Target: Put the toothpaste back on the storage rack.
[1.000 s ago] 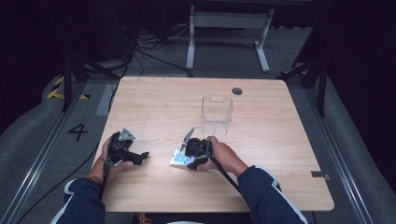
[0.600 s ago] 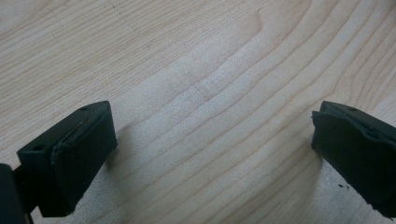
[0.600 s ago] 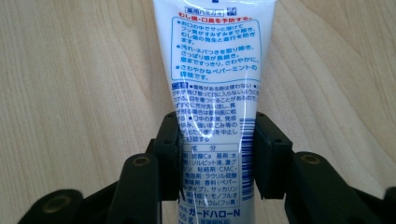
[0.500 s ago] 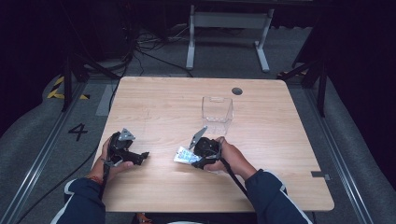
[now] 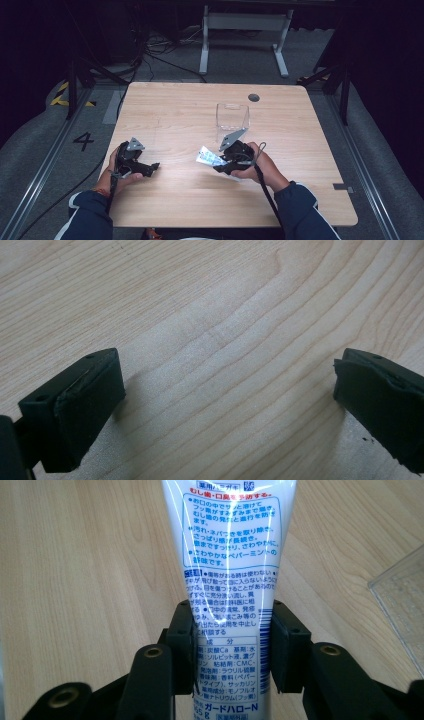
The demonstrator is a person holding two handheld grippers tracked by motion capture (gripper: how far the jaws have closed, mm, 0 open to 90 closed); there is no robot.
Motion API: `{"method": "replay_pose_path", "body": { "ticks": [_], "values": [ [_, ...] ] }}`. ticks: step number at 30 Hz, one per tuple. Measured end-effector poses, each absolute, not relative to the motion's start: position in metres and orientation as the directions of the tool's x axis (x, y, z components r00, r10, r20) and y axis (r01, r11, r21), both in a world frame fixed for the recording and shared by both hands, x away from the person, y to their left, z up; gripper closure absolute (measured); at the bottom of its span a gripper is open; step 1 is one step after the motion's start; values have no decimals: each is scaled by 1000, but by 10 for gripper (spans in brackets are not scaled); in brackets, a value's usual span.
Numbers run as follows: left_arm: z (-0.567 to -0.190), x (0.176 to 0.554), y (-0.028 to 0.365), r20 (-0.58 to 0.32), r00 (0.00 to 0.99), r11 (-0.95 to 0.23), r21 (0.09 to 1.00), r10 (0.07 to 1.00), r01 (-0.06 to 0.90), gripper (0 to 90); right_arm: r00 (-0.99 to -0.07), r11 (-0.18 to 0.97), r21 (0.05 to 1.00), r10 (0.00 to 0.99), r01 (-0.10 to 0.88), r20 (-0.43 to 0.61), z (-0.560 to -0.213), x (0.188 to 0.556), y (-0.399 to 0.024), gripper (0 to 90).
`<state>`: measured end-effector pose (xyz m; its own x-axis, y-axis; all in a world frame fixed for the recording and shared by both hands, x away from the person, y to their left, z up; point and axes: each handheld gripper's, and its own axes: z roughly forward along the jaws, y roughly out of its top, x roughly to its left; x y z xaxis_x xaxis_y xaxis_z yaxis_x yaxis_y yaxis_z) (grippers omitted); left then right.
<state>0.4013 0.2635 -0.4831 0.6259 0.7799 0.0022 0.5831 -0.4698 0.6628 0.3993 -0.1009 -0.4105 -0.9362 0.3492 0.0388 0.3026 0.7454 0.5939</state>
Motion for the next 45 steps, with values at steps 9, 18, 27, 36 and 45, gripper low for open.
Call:
{"method": "replay_pose_path", "body": {
  "ticks": [9,18,27,36,45],
  "values": [
    [-483,401,264,2,626,-470,663,780,583,4,-919,686,657,394,312,25,-394,398,-125,616],
    [-483,401,263,3,626,-470,663,780,583,4,-910,630,716,414,300,17,-377,396,-143,612],
    [-483,401,263,2,626,-469,663,780,583,4,-894,564,779,447,274,-9,-362,396,-157,611],
    [-483,401,263,3,625,-470,662,781,584,5,-882,529,813,469,243,-42,-353,392,-157,612],
    [-483,401,263,2,624,-469,663,781,584,4,-871,484,844,489,231,-42,-341,394,-161,611]
  ]
}}
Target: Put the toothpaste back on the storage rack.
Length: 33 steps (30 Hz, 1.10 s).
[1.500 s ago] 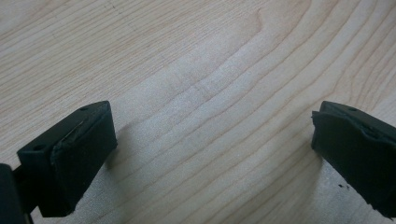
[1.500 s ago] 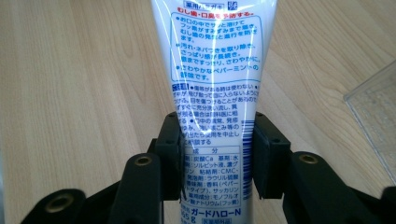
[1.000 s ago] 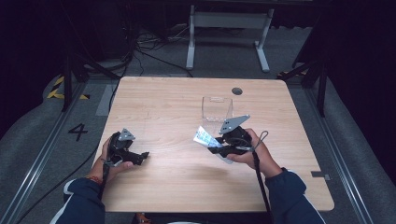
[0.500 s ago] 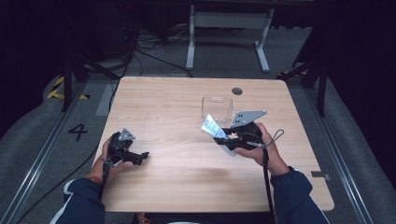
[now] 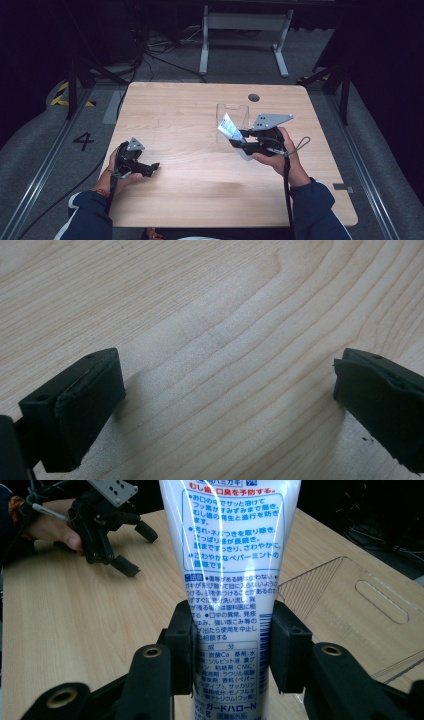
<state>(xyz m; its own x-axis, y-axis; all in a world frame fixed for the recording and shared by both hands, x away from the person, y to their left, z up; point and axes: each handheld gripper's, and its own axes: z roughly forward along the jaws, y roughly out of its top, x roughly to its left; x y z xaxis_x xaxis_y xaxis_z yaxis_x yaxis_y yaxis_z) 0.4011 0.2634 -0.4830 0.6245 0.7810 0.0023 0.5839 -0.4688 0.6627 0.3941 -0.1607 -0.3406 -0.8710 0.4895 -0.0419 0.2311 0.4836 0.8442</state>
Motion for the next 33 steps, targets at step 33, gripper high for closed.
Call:
{"method": "replay_pose_path", "body": {
  "ticks": [33],
  "values": [
    [-483,401,264,3,625,-470,661,781,585,4,-813,381,900,579,211,-54,-317,457,-150,602]
  ]
}}
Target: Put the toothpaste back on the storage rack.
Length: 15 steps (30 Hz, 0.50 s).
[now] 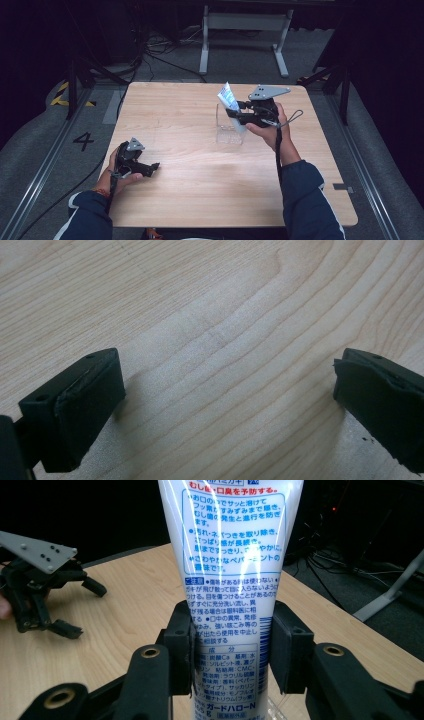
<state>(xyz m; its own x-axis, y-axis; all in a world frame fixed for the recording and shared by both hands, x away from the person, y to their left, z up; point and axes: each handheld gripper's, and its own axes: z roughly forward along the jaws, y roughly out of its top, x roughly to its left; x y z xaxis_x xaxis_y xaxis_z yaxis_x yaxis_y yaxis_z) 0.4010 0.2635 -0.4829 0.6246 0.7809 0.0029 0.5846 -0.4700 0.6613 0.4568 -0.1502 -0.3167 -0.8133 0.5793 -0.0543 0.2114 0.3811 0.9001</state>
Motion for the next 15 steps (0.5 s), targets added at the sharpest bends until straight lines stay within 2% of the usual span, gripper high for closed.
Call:
{"method": "replay_pose_path", "body": {
  "ticks": [15],
  "values": [
    [-483,401,264,2,628,-473,660,778,584,4,-799,348,911,601,223,-34,-333,489,-148,596]
  ]
}}
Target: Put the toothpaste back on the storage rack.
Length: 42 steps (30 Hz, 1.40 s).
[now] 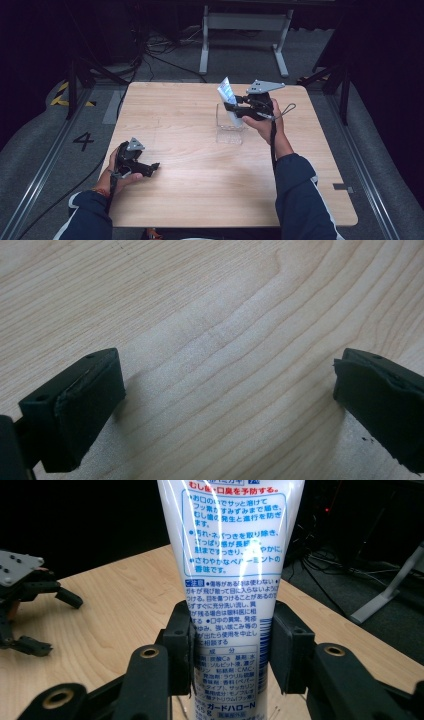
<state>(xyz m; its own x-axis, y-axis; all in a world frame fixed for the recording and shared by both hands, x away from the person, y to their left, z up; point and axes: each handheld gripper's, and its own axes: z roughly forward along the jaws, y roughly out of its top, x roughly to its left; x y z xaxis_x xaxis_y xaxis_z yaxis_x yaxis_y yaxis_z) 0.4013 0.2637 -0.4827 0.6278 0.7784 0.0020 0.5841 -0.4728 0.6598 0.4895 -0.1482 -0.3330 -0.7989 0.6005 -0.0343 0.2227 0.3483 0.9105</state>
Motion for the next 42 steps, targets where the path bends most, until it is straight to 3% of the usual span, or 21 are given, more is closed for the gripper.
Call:
{"method": "replay_pose_path", "body": {
  "ticks": [13,42],
  "values": [
    [-483,401,263,-2,625,-467,663,780,585,4,-773,298,916,635,269,20,-359,509,-164,588],
    [-483,401,263,-1,625,-467,664,780,585,4,-731,289,924,682,250,-15,-390,504,-180,560]
  ]
}}
